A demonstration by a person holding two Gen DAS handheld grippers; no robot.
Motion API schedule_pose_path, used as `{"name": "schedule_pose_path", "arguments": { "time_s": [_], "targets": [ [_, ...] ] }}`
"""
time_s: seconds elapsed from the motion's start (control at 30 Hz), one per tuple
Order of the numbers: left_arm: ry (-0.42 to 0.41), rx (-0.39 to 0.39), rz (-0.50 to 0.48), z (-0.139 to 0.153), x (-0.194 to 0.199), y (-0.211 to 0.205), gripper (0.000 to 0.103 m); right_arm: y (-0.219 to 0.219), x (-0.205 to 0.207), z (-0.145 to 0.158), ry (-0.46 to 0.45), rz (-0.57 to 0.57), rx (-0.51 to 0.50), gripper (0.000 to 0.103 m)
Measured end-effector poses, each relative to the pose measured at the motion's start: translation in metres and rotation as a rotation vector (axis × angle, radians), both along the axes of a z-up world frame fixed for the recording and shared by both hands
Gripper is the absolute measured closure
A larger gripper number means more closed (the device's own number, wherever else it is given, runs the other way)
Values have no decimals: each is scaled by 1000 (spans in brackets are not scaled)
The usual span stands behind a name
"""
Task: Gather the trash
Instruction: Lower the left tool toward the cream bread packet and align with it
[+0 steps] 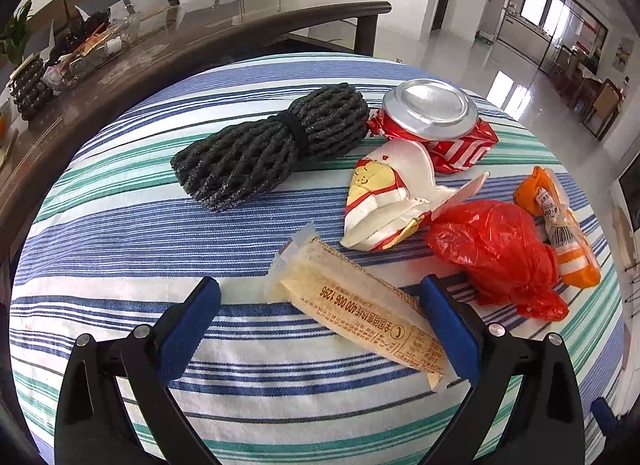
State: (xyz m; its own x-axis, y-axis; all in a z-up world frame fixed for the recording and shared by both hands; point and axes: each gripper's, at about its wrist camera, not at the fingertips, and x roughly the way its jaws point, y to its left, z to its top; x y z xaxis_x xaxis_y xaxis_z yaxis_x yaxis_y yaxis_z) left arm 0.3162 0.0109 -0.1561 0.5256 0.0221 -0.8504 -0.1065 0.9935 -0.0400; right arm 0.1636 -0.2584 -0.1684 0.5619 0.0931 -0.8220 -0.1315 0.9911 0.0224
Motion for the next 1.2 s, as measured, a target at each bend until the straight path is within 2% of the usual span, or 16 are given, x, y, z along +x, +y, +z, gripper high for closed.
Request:
{"name": "schedule_pose_path", "arguments": {
  "time_s": [0.1, 0.2, 0.3, 0.47, 0.57, 0.63, 0.67, 0.73, 0.83, 0.93, 1.03, 1.07, 1.1, 1.13, 1.2],
  "targets": [
    [17, -1, -44, 1, -18, 22, 4, 0, 0, 0, 0, 0, 0, 5],
    [11, -2, -48, 1, -37, 50, 4, 0, 0, 0, 0, 0, 0, 5],
    [-7, -61, -66, 4, -46, 66, 4, 0, 0, 0, 0, 0, -1, 5],
    [1, -38, -111, 3, -42, 50, 5, 0, 0, 0, 0, 0, 0, 5],
    [-6, 17, -155, 1, -46, 32, 7, 0, 0, 0, 0, 0, 0, 5],
    [-31, 63, -197, 1, -53, 25, 25, 0, 0, 0, 0, 0, 0, 5],
    [-40, 53, -226, 2, -57, 25, 30, 0, 0, 0, 0, 0, 0, 5],
    [-47, 52, -269, 5, -64, 28, 51, 0, 0, 0, 0, 0, 0, 5],
    [-40, 26, -336, 7, -74, 40, 64, 0, 0, 0, 0, 0, 0, 5],
    [-11, -2, -434, 10, -86, 49, 68, 0, 0, 0, 0, 0, 0, 5],
    [8, -6, -480, 11, -96, 59, 66, 0, 0, 0, 0, 0, 0, 5],
    [8, -7, -478, 11, -101, 61, 54, 0, 0, 0, 0, 0, 0, 5],
    [2, -7, -468, 9, -103, 64, 35, 0, 0, 0, 0, 0, 1, 5],
    [-11, -3, -456, 9, -107, 65, 23, 0, 0, 0, 0, -1, 4, 5],
    [-24, 2, -446, 7, -110, 66, 17, -1, 3, 1, 1, 11, 13, 5]
  ]
}}
